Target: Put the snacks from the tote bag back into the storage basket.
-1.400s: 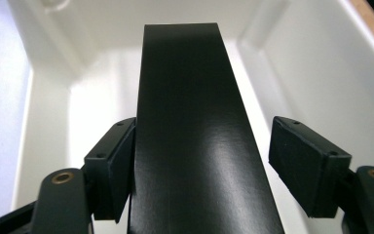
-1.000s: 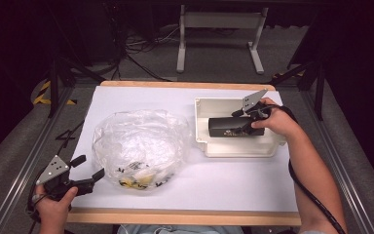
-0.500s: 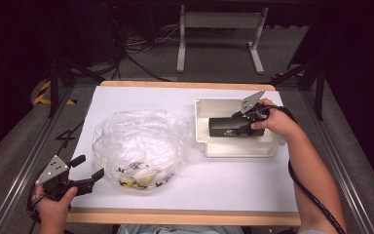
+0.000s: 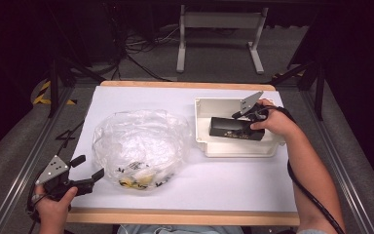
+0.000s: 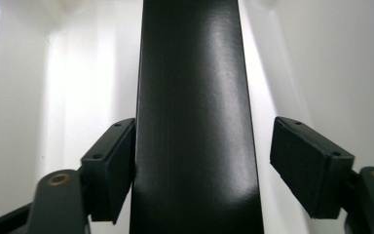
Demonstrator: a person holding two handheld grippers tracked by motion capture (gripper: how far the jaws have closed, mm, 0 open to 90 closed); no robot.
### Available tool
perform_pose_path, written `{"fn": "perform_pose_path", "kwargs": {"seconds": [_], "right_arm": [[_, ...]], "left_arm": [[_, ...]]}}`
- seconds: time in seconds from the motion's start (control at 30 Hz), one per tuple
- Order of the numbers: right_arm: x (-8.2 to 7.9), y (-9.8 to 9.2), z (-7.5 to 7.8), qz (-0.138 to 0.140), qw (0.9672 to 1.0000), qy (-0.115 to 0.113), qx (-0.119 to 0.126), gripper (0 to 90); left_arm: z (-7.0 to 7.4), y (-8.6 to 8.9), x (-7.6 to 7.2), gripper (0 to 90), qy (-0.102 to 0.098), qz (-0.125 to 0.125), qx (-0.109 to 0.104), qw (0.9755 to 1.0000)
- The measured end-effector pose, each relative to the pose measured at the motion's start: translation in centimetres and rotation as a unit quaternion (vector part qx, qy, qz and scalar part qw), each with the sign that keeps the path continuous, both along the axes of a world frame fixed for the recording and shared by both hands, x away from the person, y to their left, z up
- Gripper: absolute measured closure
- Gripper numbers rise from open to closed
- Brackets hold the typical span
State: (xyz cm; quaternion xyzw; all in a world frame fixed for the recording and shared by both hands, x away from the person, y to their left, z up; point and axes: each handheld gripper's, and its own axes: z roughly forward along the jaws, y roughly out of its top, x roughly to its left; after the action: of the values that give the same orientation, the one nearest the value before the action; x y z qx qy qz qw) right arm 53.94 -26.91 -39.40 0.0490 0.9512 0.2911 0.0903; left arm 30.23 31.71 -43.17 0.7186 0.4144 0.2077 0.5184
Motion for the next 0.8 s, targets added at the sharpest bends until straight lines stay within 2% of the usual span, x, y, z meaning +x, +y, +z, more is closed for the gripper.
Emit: {"fn": "perform_pose_path", "kwargs": {"seconds": [0.27,0.4,0.5,0.73,0.8], "right_arm": [[-0.24,-0.01,0.48,-0.005,0.9999,-0.009,-0.004,24.0],[-0.36,0.38,0.05,0.018,0.9996,0.003,-0.024,37.4],[-0.37,0.52,0.03,0.033,0.9990,-0.003,-0.030,40.2],[-0.46,0.89,0.24,0.063,0.9968,-0.015,-0.047,39.6],[-0.48,0.88,0.25,0.053,0.9978,-0.013,-0.038,35.0]], "left_arm": [[0.01,-0.04,0.01,11.6,0.000,-0.001,0.001,1.0000],[0.06,-0.03,-0.03,11.6,0.002,-0.001,0.003,1.0000],[0.05,0.00,-0.02,11.6,0.002,0.000,0.003,1.0000],[0.03,0.00,-0.02,11.6,-0.001,0.000,0.001,1.0000],[0.03,0.01,-0.02,11.5,-0.002,0.000,0.000,1.0000]]}}
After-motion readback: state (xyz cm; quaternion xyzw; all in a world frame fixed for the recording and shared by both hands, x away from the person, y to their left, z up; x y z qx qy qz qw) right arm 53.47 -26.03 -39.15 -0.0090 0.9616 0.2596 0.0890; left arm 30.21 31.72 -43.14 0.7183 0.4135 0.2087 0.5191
